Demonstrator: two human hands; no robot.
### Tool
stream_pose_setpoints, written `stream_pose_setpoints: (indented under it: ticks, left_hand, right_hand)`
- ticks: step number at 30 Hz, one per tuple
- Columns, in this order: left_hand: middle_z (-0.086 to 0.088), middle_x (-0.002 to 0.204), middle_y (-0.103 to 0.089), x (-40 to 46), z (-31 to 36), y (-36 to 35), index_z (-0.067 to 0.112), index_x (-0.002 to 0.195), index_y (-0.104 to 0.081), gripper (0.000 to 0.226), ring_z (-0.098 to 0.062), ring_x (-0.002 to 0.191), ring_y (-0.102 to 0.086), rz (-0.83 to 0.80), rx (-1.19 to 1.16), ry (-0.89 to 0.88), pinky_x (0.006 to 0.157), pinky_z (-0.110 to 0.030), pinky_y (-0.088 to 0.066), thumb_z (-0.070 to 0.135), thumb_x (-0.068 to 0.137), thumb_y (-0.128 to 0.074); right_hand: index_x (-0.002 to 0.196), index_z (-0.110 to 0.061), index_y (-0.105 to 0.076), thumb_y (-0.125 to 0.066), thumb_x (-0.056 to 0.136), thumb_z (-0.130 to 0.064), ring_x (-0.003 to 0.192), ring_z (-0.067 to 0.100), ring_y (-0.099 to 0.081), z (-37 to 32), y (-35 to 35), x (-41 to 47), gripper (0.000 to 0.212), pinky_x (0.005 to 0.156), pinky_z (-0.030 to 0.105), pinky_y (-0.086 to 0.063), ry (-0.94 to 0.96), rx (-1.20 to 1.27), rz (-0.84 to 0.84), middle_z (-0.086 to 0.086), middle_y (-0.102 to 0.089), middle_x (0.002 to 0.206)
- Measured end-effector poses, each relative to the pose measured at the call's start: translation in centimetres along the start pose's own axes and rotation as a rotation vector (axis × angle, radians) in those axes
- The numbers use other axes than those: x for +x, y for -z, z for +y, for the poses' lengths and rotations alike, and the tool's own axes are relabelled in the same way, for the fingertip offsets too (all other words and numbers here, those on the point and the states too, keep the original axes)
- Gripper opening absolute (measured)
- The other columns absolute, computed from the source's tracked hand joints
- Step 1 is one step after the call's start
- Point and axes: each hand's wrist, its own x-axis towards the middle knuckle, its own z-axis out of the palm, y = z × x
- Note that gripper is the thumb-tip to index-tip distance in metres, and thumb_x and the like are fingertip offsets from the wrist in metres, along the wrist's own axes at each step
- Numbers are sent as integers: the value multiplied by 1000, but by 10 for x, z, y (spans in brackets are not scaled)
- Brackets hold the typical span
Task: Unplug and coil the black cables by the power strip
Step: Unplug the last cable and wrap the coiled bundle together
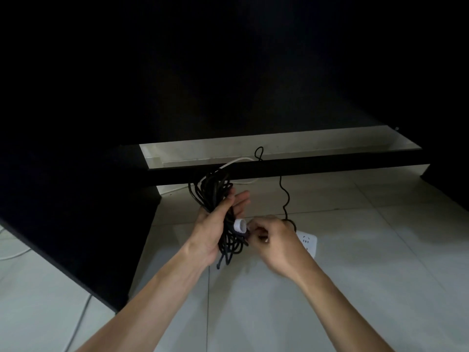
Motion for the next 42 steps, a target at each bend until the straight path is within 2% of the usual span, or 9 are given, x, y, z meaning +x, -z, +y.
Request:
stream_pose_setpoints:
  ticks: [3,8,13,21,25,29,33,39,42]
  left_hand:
    - [-6,117,-72,-2,-2,-3,13,123,-58,26,-15,113,-66,-30,-18,23,101,-35,-45,19,99,-50]
    - [-2,114,-73,1,3,-2,12,122,-63,28,-10,98,-66,-5,-24,35,85,-30,-51,19,96,-55]
    - [1,117,-72,-3,-2,-4,12,118,-67,29,-16,111,-63,-19,-19,81,90,-32,-51,23,92,-61]
    - [-11,115,-72,-13,-15,-5,11,112,-72,28,-25,110,-67,-11,-91,177,98,-39,-50,21,86,-64]
    - [-12,115,-72,-21,-23,-11,13,114,-71,29,-26,111,-67,-41,-143,215,99,-40,-49,24,90,-59]
    - [-12,117,-71,-21,-25,-10,14,116,-71,30,-27,113,-66,-32,-152,249,100,-41,-49,28,91,-59]
    - [-16,110,-72,-20,-26,-5,9,112,-72,37,-31,104,-69,39,15,247,92,-43,-54,34,85,-68]
    - [-9,92,-77,-24,-25,-17,18,104,-76,21,-20,85,-75,68,235,136,73,-34,-60,30,91,-64]
    - [-10,103,-76,-24,-22,-15,19,104,-76,22,-23,95,-73,-4,124,232,83,-39,-58,30,91,-62]
  right_hand:
    - [83,-29,-67,-61,91,-12,63,1,-54,0,-1,3,19,56,13,-36,-12,96,53,-6,-63,83]
    - [99,-23,-73,-65,93,-7,83,-6,-66,-3,4,2,18,73,6,-44,-88,545,44,-12,-75,92]
    - [101,-8,-66,-68,87,4,76,4,-69,-12,1,1,18,70,9,-48,-115,793,161,3,-74,80]
    - [89,-22,-69,-75,85,-14,77,7,-71,-13,0,2,10,69,21,-55,-127,564,102,-5,-75,83]
    - [95,-3,-67,-71,87,-4,78,19,-73,-16,-1,1,9,68,27,-58,-243,836,133,15,-76,86]
    - [100,-8,-72,-74,86,-13,91,21,-75,-18,-8,-5,15,73,24,-59,-322,1024,132,9,-78,95]
    - [88,-10,-77,-67,92,-31,72,9,-72,-13,-5,-6,24,62,19,-55,-303,825,169,3,-77,79]
    - [90,-10,-72,-58,99,-26,58,22,-70,-9,-9,-2,23,50,26,-53,-364,767,341,12,-75,73]
    - [92,-11,-52,-65,96,-21,49,22,-64,-2,-6,2,17,42,27,-47,-391,785,393,13,-72,69]
